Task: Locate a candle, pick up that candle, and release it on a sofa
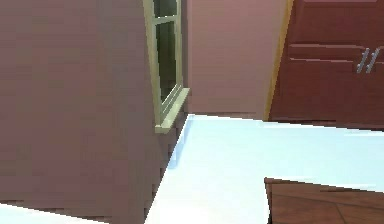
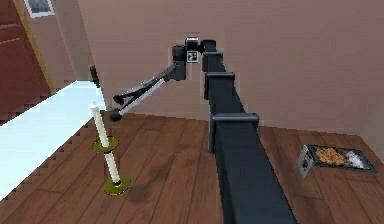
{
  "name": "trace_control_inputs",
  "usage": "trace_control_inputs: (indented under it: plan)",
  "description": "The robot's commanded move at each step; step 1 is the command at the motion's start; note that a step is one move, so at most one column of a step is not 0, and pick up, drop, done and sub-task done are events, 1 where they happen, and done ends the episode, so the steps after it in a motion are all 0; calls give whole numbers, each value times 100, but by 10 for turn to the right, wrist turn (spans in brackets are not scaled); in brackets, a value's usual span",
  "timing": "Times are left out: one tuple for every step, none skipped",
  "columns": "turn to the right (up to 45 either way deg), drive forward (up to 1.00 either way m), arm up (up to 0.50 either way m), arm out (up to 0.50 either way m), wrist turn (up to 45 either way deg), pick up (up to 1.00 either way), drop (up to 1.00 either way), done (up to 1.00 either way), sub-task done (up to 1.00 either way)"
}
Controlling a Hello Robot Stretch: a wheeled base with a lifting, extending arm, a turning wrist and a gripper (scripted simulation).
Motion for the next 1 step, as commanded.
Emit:
trace_control_inputs:
  plan:
    - [0, 0, 0, 0, -270, 0, 0, 0, 0]
